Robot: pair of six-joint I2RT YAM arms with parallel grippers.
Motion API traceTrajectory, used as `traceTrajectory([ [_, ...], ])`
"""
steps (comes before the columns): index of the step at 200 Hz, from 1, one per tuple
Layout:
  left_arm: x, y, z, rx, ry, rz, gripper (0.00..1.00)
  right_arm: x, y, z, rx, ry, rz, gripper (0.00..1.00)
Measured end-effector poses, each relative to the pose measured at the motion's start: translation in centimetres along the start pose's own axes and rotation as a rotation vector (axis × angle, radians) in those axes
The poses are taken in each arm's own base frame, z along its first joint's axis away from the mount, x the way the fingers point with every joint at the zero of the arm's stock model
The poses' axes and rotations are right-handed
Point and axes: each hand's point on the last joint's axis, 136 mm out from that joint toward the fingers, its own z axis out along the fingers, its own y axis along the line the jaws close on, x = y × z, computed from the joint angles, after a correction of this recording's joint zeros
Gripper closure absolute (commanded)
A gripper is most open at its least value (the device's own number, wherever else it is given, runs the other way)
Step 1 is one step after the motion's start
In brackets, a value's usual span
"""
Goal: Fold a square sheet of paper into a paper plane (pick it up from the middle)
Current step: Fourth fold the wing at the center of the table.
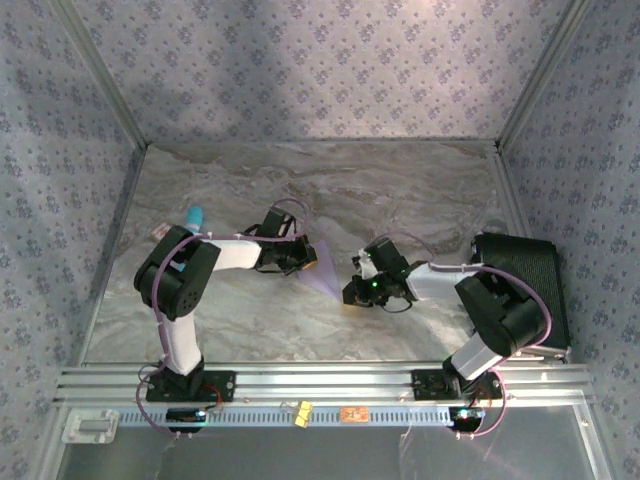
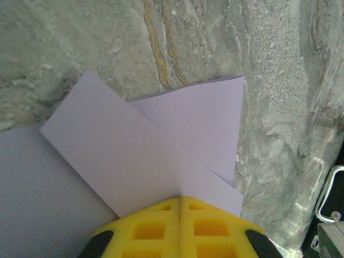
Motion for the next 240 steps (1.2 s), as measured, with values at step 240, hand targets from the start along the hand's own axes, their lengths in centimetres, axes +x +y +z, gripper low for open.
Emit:
traceTrajectory([
  [240, 0.3, 0.4, -0.5, 0.009, -0.019, -0.04, 0.95, 0.4, 1.2, -1.3, -0.025, -0.083, 0.23, 0.63],
])
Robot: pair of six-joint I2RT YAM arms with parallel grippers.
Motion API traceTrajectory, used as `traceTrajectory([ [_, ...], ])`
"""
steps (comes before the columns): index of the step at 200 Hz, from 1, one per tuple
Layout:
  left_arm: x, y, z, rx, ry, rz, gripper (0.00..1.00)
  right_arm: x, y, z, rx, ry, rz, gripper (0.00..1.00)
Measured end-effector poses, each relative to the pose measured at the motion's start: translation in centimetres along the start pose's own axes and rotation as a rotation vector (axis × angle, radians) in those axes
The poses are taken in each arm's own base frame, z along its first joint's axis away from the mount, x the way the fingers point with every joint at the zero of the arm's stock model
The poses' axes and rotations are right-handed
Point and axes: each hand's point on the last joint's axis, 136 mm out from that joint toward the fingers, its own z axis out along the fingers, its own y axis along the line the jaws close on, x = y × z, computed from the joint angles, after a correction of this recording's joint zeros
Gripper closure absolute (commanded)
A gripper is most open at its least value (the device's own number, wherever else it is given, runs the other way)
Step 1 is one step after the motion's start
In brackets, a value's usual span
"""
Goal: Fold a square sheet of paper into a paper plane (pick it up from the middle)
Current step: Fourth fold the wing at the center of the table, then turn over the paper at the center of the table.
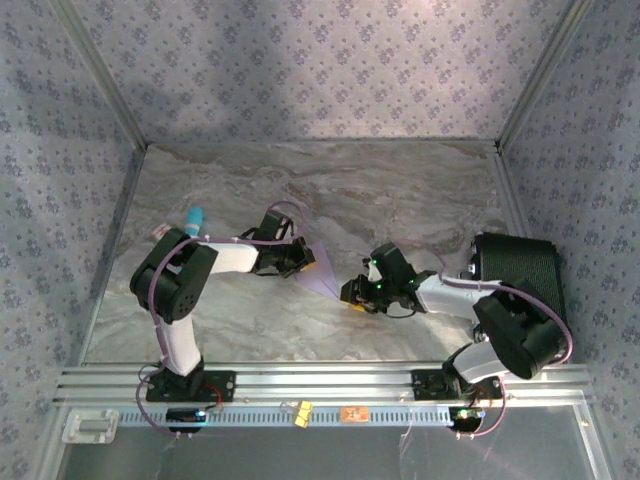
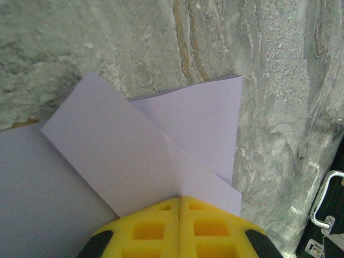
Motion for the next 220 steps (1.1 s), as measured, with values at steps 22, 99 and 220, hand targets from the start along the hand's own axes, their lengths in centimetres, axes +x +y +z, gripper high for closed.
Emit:
traceTrajectory([
  [22, 0.0, 0.0, 0.0, 0.001, -0.001, -0.001, 0.95, 0.2, -0.3, 0.3, 0.013, 0.005, 0.006, 0.63],
  [99, 0.0, 0.0, 0.0, 0.007, 0.0, -0.011, 0.95, 0.2, -0.6, 0.7, 0.023, 0.016, 0.038, 0.65],
  [220, -0.1, 0.0, 0.0, 0.023, -0.001, -0.028, 0.95, -0.9, 1.1, 1.1, -0.042, -0.019, 0.012, 0.66],
])
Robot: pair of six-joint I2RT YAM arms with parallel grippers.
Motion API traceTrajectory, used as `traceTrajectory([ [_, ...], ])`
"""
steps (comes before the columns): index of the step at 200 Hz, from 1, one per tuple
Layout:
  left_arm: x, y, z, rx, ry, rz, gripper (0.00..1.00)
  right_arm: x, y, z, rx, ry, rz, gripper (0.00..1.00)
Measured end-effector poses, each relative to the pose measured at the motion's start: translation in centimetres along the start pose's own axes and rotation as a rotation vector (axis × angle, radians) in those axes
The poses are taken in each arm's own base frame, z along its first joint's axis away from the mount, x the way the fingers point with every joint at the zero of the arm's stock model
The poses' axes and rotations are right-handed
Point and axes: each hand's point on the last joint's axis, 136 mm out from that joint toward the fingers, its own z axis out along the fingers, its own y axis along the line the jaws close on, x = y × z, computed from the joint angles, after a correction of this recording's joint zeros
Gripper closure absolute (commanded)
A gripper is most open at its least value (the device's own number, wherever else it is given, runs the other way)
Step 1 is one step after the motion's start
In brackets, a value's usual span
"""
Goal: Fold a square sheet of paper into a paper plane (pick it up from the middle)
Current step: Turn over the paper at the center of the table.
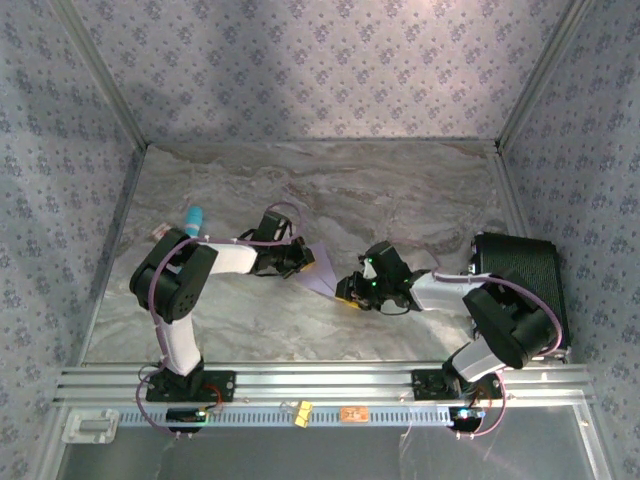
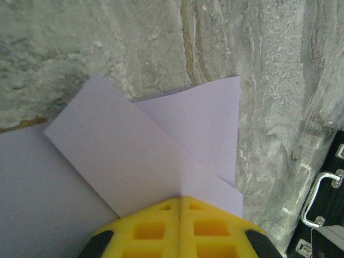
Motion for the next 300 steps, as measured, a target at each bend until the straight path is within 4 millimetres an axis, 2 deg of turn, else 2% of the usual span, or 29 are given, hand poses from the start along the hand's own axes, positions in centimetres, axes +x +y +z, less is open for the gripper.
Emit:
traceTrajectory([
  [51, 0.0, 0.0, 0.0, 0.001, 0.0, -0.004, 0.95, -0.6, 0.7, 0.0, -0.029, -0.021, -0.019, 0.65],
  [92, 0.0, 0.0, 0.0, 0.002, 0.002, -0.007, 0.94, -1.5, 0.3, 0.0, -0.032, -0.041, -0.017, 0.66],
  [165, 0.1, -0.1, 0.0, 0.004, 0.005, -0.007, 0.93, -1.8, 0.3, 0.3, -0.048, -0.043, -0.037, 0.77],
  [198, 0.1, -0.3, 0.0, 0.011, 0.01, -0.001, 0.85, -2.1, 0.2, 0.2, -0.052, -0.049, -0.047, 0.85],
  [230, -0.2, -0.9, -0.3, 0.002, 0.021, 0.019, 0.7, -2.0, 0.3, 0.2, -0.058, -0.041, -0.061, 0.89],
  [264, -0.3, -2.0, -1.9, -0.006, 0.01, 0.06, 0.63, -1.9, 0.5, 0.0, -0.064, -0.04, -0.086, 0.91],
  [300, -0.8, -4.2, -5.7, -0.001, -0.075, 0.131, 0.59, -2.0, 1.3, -0.8, -0.078, -0.061, -0.15, 0.91],
])
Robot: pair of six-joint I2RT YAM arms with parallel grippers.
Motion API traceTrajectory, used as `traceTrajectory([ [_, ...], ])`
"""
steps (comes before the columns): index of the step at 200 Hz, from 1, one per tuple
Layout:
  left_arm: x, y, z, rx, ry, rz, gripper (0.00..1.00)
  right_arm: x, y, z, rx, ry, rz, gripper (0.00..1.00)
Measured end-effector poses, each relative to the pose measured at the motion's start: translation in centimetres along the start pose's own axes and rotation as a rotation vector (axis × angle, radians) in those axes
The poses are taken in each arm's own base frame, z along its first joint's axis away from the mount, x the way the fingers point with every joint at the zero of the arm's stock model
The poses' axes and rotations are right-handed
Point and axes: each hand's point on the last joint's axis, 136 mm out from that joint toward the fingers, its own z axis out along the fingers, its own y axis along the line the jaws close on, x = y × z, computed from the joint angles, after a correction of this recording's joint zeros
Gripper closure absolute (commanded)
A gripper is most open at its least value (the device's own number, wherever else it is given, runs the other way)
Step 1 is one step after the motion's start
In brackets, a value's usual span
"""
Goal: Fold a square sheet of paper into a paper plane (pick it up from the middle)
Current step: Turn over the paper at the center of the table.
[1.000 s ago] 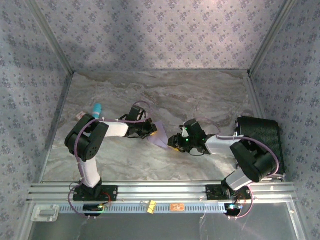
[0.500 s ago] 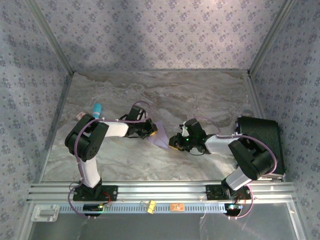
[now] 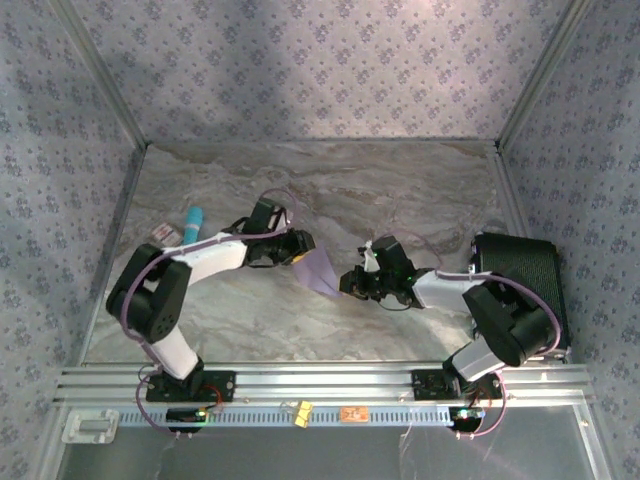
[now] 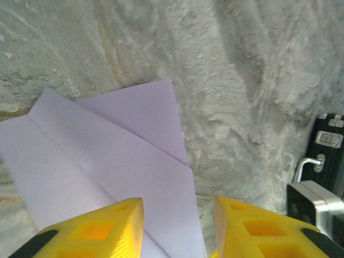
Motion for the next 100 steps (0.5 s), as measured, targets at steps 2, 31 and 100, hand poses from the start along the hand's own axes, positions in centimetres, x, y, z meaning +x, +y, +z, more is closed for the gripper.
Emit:
traceTrajectory([
  [2, -0.1, -0.1, -0.3, -0.002, -0.01, 0.005, 0.58, -0.1, 0.1, -0.1, 0.001, -0.004, -0.005, 0.91],
  [31, -1.4, -1.5, -5.6, -0.013, -0.165, 0.081, 0.46, -0.8, 1.3, -1.3, -0.004, -0.055, -0.103, 0.92],
  [100, -1.7, 1.2, -11.0, -0.037, -0.332, 0.113, 0.38, -1.3, 1.3, -3.4, 0.08, -0.114, -0.279, 0.93],
])
